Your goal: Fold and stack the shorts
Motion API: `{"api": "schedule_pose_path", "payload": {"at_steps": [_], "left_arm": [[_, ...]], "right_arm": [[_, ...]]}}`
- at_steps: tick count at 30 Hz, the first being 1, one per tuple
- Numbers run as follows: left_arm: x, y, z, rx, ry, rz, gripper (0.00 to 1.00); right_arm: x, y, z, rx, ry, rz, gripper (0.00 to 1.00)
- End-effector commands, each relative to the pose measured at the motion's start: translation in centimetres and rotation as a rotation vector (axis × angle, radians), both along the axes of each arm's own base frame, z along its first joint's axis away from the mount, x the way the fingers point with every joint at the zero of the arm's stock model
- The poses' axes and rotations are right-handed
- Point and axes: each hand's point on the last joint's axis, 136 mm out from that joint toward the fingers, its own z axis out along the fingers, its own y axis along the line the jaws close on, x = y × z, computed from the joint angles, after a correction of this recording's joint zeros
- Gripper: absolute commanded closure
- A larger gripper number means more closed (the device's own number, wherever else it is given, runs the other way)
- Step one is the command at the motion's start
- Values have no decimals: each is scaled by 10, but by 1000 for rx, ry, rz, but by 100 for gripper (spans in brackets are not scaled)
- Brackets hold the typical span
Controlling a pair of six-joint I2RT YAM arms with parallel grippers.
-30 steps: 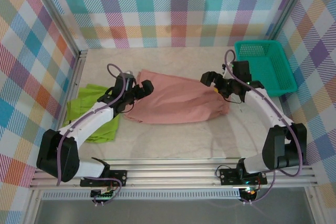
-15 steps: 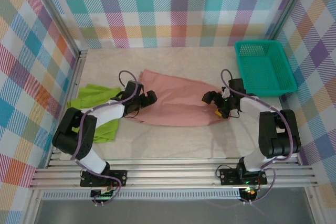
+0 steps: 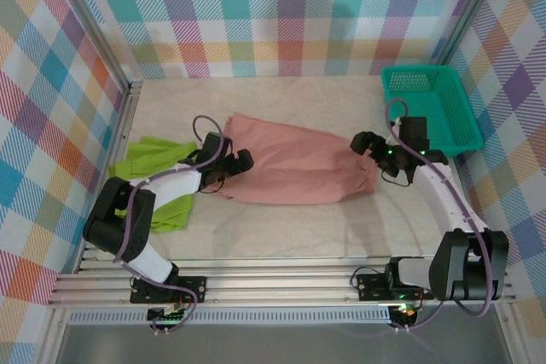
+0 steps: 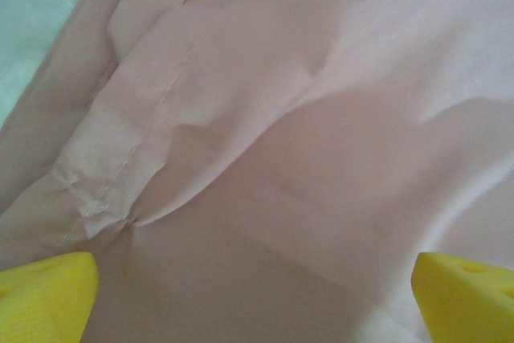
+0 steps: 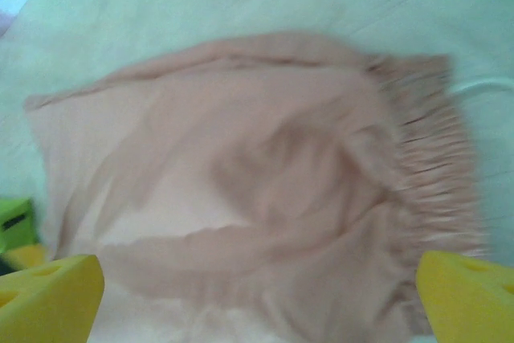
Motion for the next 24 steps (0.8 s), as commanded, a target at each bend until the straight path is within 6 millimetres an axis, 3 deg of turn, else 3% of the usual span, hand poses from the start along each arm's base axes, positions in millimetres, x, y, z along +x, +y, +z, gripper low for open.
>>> {"api": "schedule_pose_path", "payload": {"at_steps": [1,3,11,24], "left_arm": [[9,-22,53,3,-95,-108,0],[12,-26,54,7,-92,-119,0],[15,-31,30,-5,-47,-119,0],[12,-27,14,15,-20,-106,0]], "right_arm": [[-15,-28,-39,-84,152,-41,1],[-11,-26,-49,-61,193,-37,3],[5,-25,-78,-34,248,-47,17],[11,-15,-108,20,314,-24,23]]}}
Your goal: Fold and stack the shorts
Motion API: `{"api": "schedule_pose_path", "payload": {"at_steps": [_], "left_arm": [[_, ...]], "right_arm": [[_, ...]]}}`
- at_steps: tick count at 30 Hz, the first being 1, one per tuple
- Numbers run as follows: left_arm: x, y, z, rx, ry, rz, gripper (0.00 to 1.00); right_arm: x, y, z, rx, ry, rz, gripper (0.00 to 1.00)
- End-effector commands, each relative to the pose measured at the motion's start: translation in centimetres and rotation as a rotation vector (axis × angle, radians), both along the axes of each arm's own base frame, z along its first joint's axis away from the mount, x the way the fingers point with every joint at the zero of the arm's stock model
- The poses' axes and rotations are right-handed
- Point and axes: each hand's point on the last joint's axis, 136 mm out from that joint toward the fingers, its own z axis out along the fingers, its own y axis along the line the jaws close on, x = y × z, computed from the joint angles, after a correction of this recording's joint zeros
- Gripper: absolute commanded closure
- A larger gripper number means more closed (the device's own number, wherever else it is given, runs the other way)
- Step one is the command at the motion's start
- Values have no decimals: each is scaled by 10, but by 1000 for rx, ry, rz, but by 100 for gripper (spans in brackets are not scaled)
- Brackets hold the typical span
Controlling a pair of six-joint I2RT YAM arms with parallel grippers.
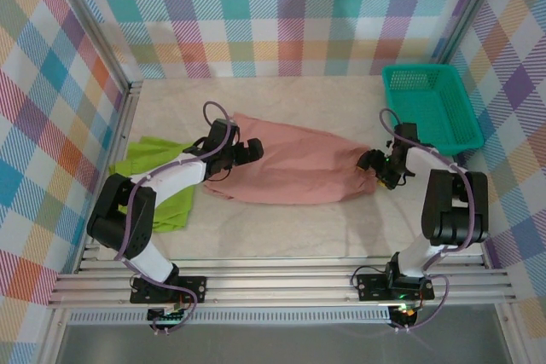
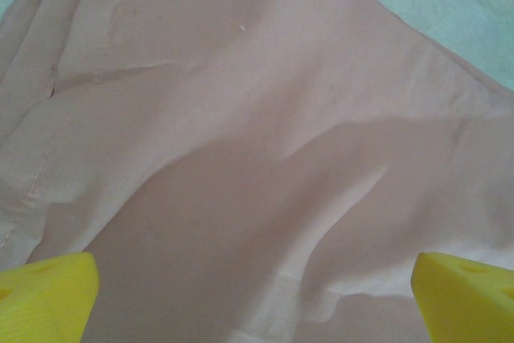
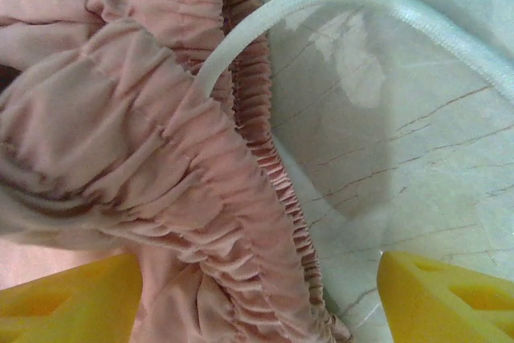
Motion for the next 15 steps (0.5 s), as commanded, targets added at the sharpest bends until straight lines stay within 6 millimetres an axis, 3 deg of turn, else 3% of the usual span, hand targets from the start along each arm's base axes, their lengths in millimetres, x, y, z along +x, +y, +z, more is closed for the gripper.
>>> {"api": "schedule_pose_path", "payload": {"at_steps": [1,11,15], "left_arm": [[-4,2,-9,18,16,-3,0],[-6,4,-10,24,17,1,0],[-8,5,-11,28,17,3,0]], "right_arm": [[11,10,6,38,-29,15,24],[17,24,5,37,-28,44,26],[17,24,-2,13,-2,50,22]]}}
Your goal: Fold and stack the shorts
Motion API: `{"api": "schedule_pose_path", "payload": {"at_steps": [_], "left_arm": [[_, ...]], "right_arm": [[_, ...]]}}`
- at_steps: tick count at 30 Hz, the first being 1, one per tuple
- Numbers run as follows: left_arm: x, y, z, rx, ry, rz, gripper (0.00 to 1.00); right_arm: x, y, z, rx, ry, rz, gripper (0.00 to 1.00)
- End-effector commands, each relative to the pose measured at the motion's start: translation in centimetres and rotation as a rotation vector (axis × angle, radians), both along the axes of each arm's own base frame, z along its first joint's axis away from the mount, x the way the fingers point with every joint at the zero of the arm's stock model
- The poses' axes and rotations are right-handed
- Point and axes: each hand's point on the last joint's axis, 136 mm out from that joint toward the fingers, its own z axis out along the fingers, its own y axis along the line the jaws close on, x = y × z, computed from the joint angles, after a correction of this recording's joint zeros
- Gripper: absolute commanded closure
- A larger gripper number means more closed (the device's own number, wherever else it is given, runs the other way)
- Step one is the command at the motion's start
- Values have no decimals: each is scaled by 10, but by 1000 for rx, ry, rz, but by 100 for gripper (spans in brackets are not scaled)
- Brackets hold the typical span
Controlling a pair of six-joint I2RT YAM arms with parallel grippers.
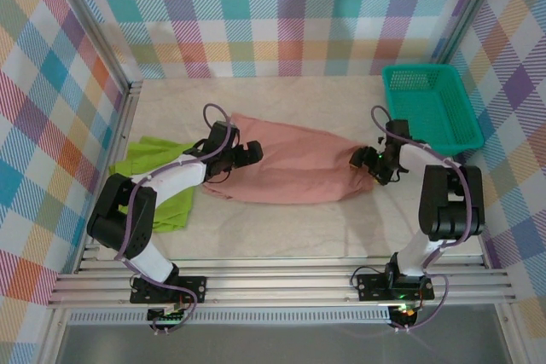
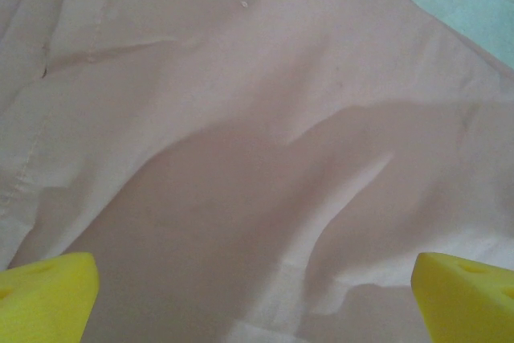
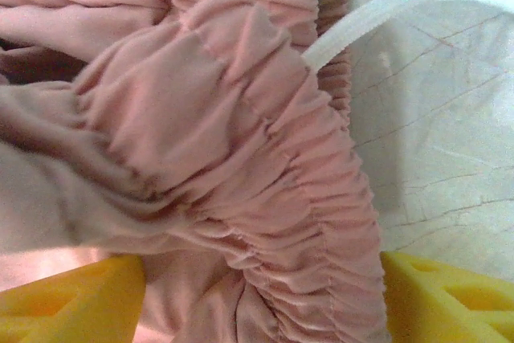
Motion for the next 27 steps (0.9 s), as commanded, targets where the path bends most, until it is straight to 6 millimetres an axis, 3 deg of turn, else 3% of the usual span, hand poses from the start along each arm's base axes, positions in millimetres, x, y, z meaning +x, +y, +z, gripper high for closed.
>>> {"api": "schedule_pose_path", "payload": {"at_steps": [1,8,19,21,23,27], "left_arm": [[-4,4,-3,23,2,3,0],[-4,4,-3,27,-2,2,0],[-4,6,-2,32,-5,9,0],[-5,7,-3,36,-3,9,0],[-5,8,-3,40,-4,10,0],[-6,10,-1,49,-12,12,0]], "right_arm": [[3,0,-3,-21,15,-5,19],[-3,-17,-2,-122,17,-29,18],[1,8,-21,-52,52,9,29],[2,9,-22,-60,53,16,37],[4,8,-20,-86,46,30,55],[7,5,-14,-138,38,55,78]]}}
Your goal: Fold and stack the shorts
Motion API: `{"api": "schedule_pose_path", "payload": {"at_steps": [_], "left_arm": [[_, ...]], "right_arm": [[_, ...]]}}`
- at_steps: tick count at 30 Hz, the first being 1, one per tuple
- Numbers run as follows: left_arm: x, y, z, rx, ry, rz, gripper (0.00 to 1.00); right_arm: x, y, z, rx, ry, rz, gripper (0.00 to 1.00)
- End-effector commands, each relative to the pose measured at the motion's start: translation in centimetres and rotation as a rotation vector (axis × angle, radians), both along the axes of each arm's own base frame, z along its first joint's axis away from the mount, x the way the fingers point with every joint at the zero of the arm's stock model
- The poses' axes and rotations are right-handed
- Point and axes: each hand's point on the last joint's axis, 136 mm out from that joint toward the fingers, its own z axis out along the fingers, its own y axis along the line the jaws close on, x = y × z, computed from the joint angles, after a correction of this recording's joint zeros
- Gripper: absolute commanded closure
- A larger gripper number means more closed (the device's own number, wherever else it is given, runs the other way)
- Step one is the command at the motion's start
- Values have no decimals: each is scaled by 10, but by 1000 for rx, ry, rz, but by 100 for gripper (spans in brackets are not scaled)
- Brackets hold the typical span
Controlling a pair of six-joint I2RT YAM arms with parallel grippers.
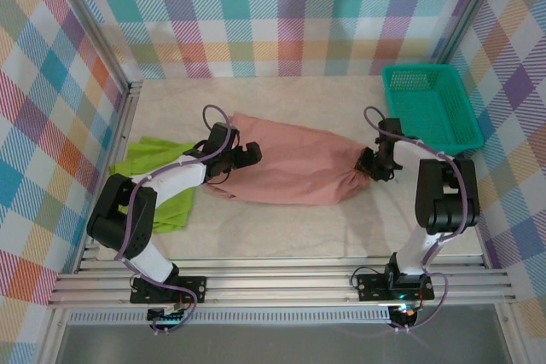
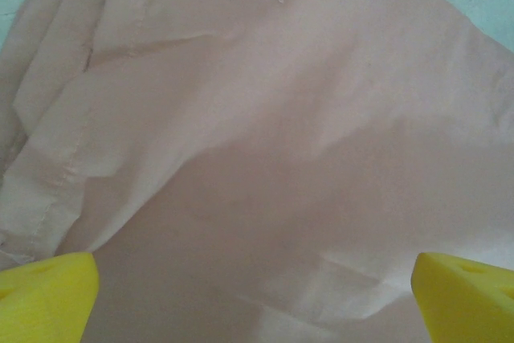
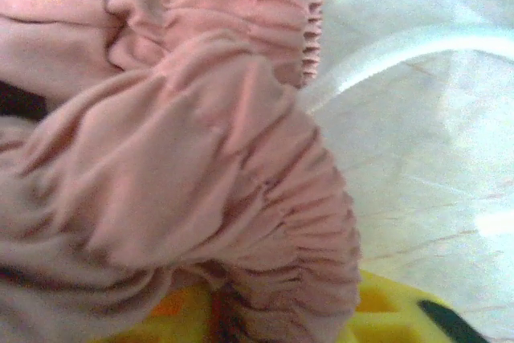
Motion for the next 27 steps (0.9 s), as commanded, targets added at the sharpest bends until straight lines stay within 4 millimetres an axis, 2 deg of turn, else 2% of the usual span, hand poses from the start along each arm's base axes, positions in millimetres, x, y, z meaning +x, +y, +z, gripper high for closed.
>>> {"api": "schedule_pose_path", "payload": {"at_steps": [1,2,5,9,12,17,20,22,27], "left_arm": [[-5,5,4,28,-14,-3,0],[-6,5,5,29,-16,-4,0],[-6,8,11,29,-26,1,0],[-8,11,28,17,-55,7,0],[-10,16,41,16,-77,18,0],[-15,25,64,6,-121,37,0],[-18,29,75,-1,-144,45,0],[-21,31,79,-3,-154,48,0],[-26,34,82,-5,-159,53,0]], "right_arm": [[2,5,1,-40,5,53,84],[3,5,4,-52,0,58,88],[4,8,18,-88,-28,88,94],[4,5,52,-176,-97,124,100],[2,-6,86,-260,-146,137,100],[-5,-33,155,-456,-248,167,100],[-10,-41,188,-540,-283,195,100],[-13,-44,204,-597,-291,214,100],[-13,-53,229,-839,-252,284,100]]}}
